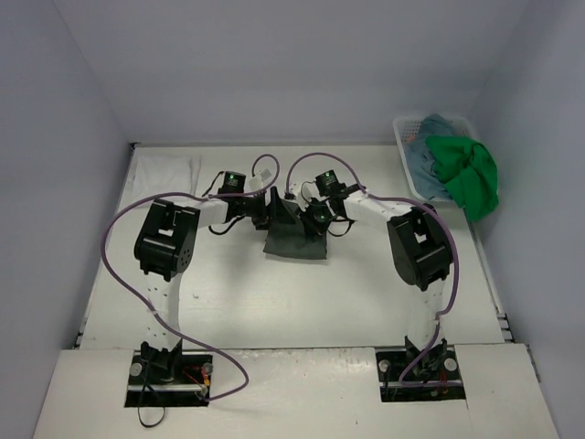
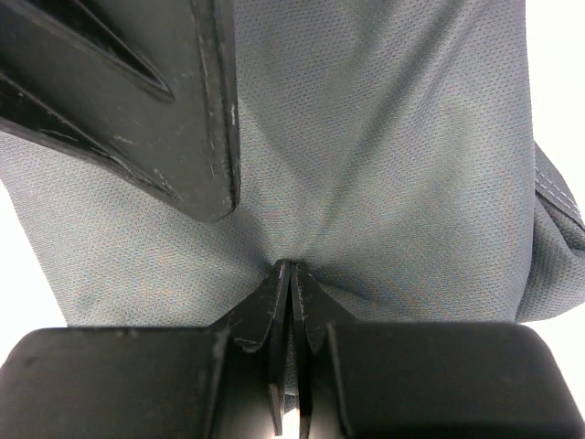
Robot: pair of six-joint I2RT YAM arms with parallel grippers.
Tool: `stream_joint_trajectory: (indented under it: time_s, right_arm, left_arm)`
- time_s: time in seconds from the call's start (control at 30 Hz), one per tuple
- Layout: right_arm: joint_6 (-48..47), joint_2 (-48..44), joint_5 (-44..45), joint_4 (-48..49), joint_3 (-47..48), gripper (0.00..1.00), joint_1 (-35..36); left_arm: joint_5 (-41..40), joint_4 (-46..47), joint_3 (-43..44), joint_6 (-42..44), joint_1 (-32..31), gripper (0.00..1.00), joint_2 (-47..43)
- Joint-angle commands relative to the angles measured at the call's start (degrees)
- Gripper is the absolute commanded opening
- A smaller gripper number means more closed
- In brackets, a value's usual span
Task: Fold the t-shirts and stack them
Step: Fold the tshirt, then neatly place the folded tshirt to the corner
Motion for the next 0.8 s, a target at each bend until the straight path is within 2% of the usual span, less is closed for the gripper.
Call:
stream_joint_trajectory:
  time_s: [0.0,0.1,0.17,0.2,0.3,0.5,0.57,0.77]
  right_arm:
    - [-0.9,-3.4,-1.0,-0.9,-0.3,0.00,-0.5]
    - [-0.9,-3.4,-1.2,-1.1,0.0,0.00,-0.5]
    - [-0.8,-3.2,-1.2,-1.1,0.2,0.00,-0.5]
    - [-0.8,-3.3,-1.2,-1.2,0.2,0.00,-0.5]
    - [-0.9,-3.5,-1.3,-1.2,0.2,0.00,-0.7]
    - [-1.1,-3.9,-1.5,-1.3,-0.4,0.00,-0.8]
    - [-1.0,-4.1,-1.4,-1.3,-0.5,0.00,-0.8]
    - [-1.1,-7.7,-0.9,-1.6,-0.8,0.00,-1.8]
  left_arm:
    - [-10.4,-10.5,-4.9,2.8,-1.3,0.72,8.1]
    - [-8.2,-9.0,-5.0,1.6,-2.0,0.71,9.3]
    - [-6.5,-9.1,-4.0,1.4,-2.7,0.61,9.8]
    - [-6.2,-9.1,-3.6,1.4,-3.1,0.41,10.2]
    - [-5.6,-9.4,-2.6,1.3,-4.7,0.11,10.5]
    - [-5.5,-10.4,-1.2,2.0,-4.8,0.04,10.2]
    - [-5.5,-12.7,0.8,4.0,-4.4,0.00,9.7]
    - [-8.4,-21.2,5.3,11.5,0.1,0.00,7.1]
